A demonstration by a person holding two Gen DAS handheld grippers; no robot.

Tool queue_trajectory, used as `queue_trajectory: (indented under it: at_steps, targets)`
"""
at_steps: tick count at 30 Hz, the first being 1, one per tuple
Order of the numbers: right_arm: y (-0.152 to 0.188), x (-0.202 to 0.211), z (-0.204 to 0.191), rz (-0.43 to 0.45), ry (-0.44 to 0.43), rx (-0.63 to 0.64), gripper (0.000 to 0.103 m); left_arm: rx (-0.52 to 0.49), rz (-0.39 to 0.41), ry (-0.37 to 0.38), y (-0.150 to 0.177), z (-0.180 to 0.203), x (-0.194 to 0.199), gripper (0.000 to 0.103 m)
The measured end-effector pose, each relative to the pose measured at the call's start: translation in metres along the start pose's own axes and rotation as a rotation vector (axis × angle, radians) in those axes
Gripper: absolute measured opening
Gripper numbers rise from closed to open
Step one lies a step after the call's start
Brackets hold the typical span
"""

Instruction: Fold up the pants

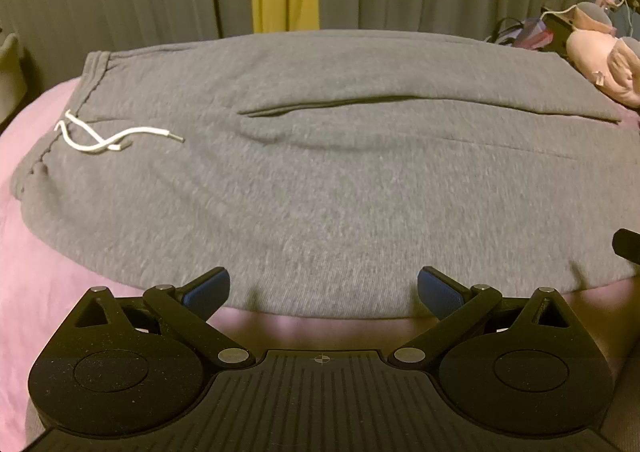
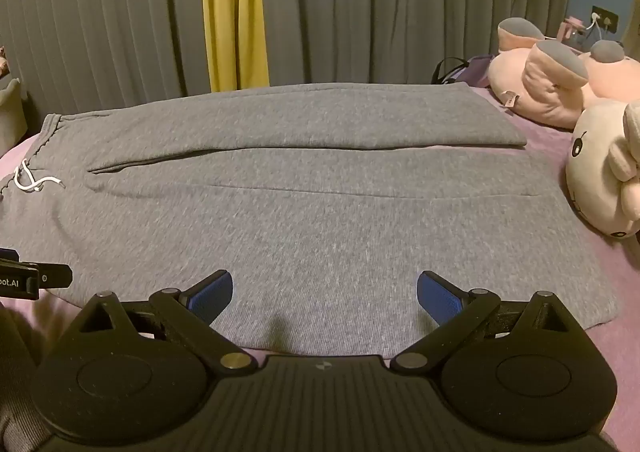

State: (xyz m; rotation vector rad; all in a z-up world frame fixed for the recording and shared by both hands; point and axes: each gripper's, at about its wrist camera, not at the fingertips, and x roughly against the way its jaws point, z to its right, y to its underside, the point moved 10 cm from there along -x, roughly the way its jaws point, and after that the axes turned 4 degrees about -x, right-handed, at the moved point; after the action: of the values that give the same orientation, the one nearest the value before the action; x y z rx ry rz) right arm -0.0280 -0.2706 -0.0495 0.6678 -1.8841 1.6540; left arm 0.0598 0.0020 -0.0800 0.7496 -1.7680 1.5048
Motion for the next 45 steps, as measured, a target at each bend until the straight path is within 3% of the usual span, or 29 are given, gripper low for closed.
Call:
queue_trajectory:
  at_steps: [45]
  targets:
    - [-0.0018, 0.0016, 0.0007, 0.006, 0.001, -0.007, 0.099, 0.01, -0.007, 0.008, 0.0017, 0.0011, -0.0002, 0.103]
